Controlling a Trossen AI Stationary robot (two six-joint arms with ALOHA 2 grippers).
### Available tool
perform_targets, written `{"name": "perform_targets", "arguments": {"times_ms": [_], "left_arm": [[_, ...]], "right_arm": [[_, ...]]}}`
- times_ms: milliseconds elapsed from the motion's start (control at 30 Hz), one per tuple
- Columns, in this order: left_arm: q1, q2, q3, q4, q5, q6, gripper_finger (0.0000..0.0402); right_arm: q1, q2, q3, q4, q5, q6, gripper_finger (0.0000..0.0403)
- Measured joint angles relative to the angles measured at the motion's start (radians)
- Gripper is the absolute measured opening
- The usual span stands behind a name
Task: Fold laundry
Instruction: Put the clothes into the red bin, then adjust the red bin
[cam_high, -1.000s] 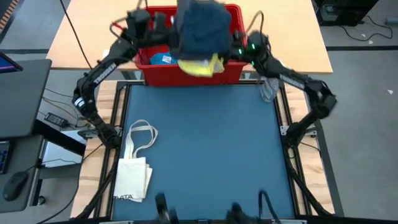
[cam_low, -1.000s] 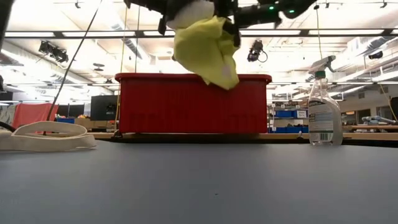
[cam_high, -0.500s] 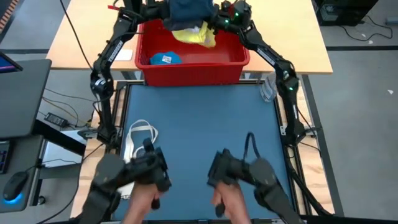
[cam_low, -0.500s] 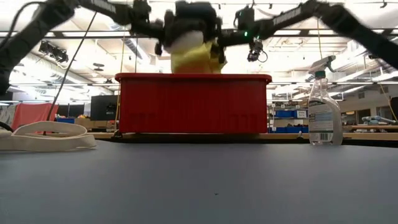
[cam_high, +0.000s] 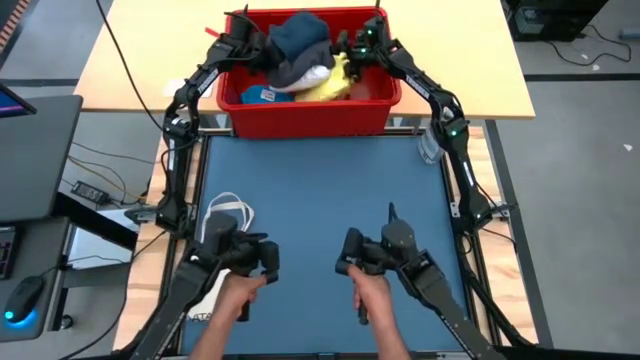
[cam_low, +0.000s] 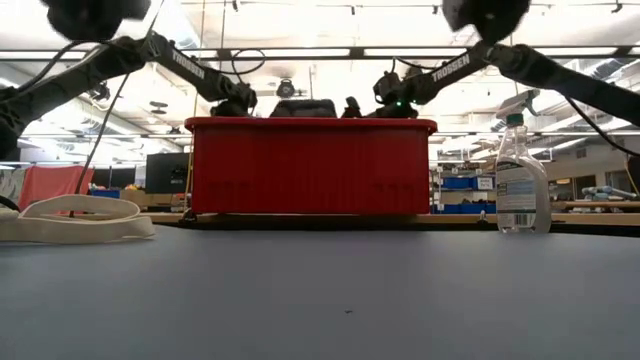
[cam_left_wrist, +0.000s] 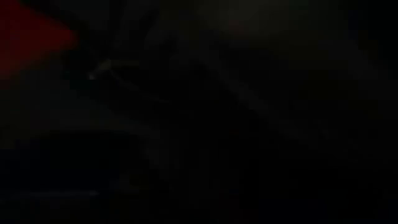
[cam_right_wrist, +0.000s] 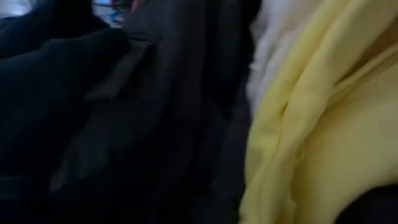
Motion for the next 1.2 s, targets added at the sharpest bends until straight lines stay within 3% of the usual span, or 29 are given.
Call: {"name": "perform_targets", "arguments": {"times_ms": [133, 400, 700, 833, 1033, 1200], "left_arm": [[0.002, 0.007, 0.0, -0.009, -0.007, 0.086, 0.0239], [-0.015, 0.008, 0.002, -0.009, -0.058, 0.19, 0.025], [-0.042, -0.038, 0.002, -0.15, -0.069, 0.456, 0.0251], [-0.032, -0.097, 0.005, -0.165, -0.096, 0.517, 0.0252], [-0.01, -0.209, 0.005, -0.167, -0.131, 0.531, 0.0252], [-0.055, -0.332, 0.005, -0.286, -0.066, 0.79, 0.0237]], "right_arm": [[-0.012, -0.008, 0.0, -0.087, -0.028, -0.026, 0.039], [-0.02, -0.093, 0.0, -0.282, -0.061, -0.202, 0.0345], [-0.033, -0.26, 0.002, -0.489, 0.155, -0.521, 0.0325], [-0.036, -0.292, 0.001, -0.518, 0.191, -0.593, 0.0324], [-0.027, -0.331, 0.001, -0.519, 0.133, -0.613, 0.0323], [0.041, -0.39, 0.0, -0.574, -0.011, -0.786, 0.0313]]}}
